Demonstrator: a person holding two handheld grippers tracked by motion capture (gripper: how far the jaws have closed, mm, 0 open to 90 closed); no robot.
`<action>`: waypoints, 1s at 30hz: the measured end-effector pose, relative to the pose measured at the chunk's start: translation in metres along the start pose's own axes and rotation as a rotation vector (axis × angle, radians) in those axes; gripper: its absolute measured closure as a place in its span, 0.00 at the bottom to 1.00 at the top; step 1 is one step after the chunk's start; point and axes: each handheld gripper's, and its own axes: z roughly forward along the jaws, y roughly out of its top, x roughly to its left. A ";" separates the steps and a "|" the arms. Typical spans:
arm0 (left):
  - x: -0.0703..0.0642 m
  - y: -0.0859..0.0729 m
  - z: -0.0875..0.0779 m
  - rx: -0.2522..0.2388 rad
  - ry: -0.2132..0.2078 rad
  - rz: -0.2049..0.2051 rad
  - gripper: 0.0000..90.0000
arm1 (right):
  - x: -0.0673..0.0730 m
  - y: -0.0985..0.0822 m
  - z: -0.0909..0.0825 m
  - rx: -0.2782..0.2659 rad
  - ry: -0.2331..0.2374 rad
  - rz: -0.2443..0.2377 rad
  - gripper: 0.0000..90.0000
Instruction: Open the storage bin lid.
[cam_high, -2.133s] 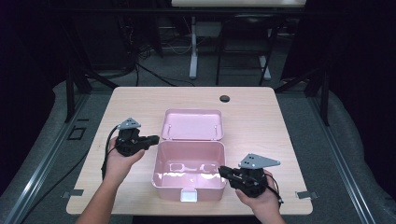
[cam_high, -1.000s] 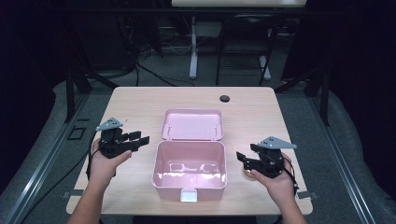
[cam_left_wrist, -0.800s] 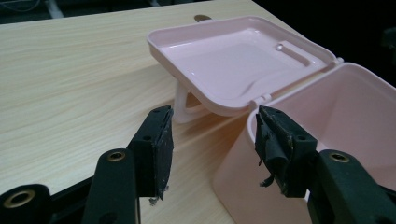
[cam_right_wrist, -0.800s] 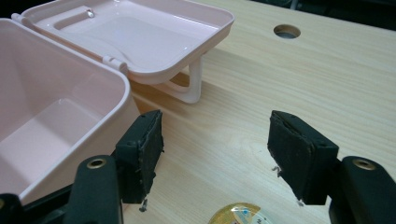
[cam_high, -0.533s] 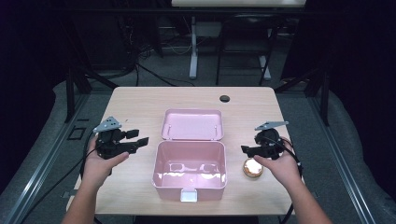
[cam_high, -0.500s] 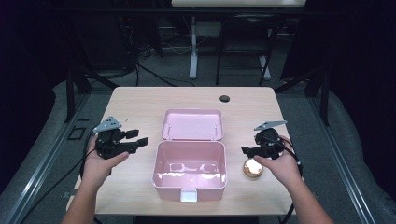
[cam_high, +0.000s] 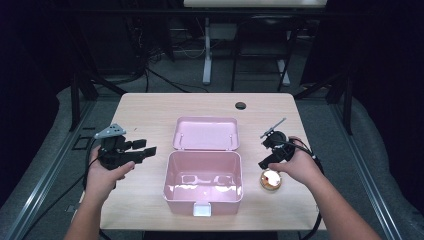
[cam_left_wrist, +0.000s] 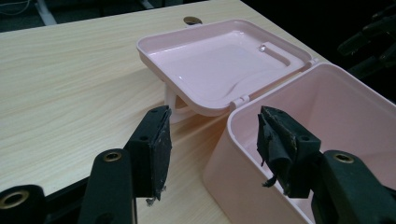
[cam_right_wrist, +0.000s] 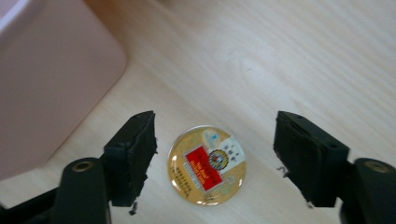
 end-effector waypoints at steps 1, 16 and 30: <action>0.000 0.000 0.000 0.001 -0.004 0.001 0.49 | 0.001 0.001 0.000 0.021 0.001 0.008 0.34; -0.001 0.002 -0.004 -0.010 -0.009 0.006 0.50 | -0.002 0.007 0.010 0.137 -0.016 0.018 0.26; -0.002 0.001 -0.001 -0.002 -0.009 0.007 0.50 | -0.007 0.001 0.025 0.174 -0.037 0.047 0.16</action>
